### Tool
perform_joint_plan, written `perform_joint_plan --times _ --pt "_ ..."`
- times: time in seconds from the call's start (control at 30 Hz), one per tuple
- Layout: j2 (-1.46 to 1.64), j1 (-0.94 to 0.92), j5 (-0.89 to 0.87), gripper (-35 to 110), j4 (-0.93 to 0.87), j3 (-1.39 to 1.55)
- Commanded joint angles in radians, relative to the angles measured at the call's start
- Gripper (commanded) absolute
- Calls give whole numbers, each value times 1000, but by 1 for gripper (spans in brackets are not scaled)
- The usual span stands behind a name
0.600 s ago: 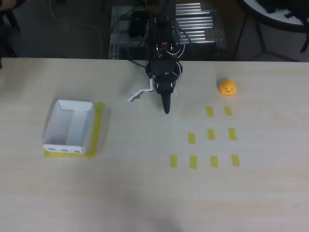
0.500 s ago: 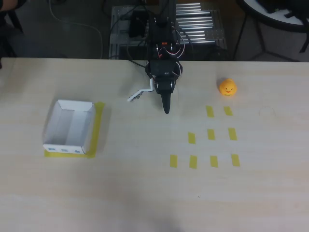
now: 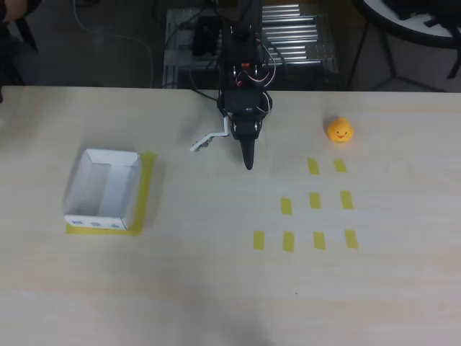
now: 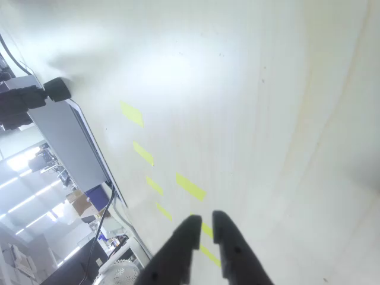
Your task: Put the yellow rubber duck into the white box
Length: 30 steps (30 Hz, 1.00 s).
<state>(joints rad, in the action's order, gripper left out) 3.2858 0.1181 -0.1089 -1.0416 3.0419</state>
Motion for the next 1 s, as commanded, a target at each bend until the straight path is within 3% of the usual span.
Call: perform_joint_plan --times 0.0,0.97 --pt "51 -6 -20 0 -11 9" --pt "41 -23 -17 0 11 9"
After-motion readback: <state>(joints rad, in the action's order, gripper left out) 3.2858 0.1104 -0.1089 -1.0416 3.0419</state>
